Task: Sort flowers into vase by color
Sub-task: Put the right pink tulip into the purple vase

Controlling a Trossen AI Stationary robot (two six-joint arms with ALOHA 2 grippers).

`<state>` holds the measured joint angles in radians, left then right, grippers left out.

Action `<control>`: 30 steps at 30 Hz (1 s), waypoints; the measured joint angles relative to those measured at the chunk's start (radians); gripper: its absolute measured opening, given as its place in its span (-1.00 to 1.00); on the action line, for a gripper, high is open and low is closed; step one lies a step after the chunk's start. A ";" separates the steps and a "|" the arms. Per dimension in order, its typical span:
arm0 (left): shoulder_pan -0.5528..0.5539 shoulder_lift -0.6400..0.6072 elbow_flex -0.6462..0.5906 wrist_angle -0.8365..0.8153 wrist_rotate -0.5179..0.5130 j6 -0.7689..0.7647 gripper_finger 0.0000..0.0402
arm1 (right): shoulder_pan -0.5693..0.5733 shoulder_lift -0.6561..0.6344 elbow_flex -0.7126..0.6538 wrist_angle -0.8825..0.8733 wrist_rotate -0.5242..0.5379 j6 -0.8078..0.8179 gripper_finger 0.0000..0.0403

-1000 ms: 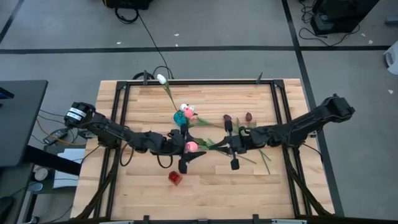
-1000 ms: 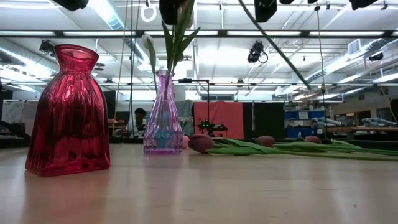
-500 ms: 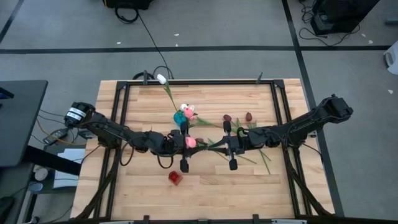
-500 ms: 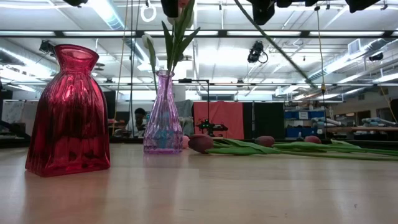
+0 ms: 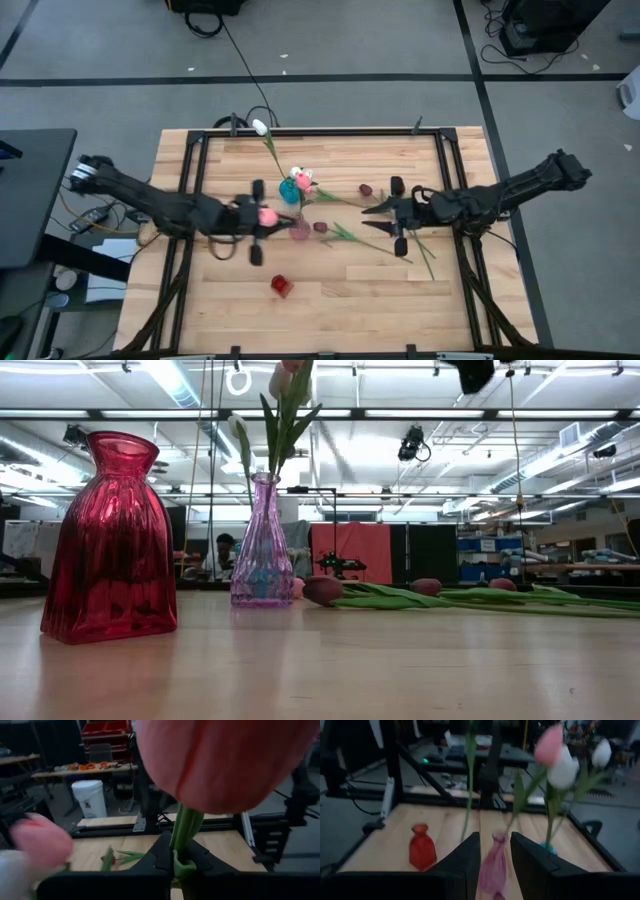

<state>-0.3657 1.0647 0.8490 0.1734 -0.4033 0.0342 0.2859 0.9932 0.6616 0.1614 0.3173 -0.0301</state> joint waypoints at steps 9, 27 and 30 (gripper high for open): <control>-0.016 -0.257 0.000 -0.194 -0.049 0.011 -0.89 | -0.004 -0.013 -0.183 0.166 0.106 0.012 -0.42; -0.014 -0.318 0.040 -0.384 -0.151 0.027 -0.89 | -0.036 -0.015 -0.260 0.295 0.097 0.012 -0.42; -0.014 -0.329 0.041 -0.406 -0.161 0.012 -0.89 | -0.036 -0.015 -0.260 0.302 0.097 0.012 -0.42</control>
<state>-0.3798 0.7353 0.8902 -0.2325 -0.5647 0.0460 0.2501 0.9779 0.4017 0.4633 0.4141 -0.0185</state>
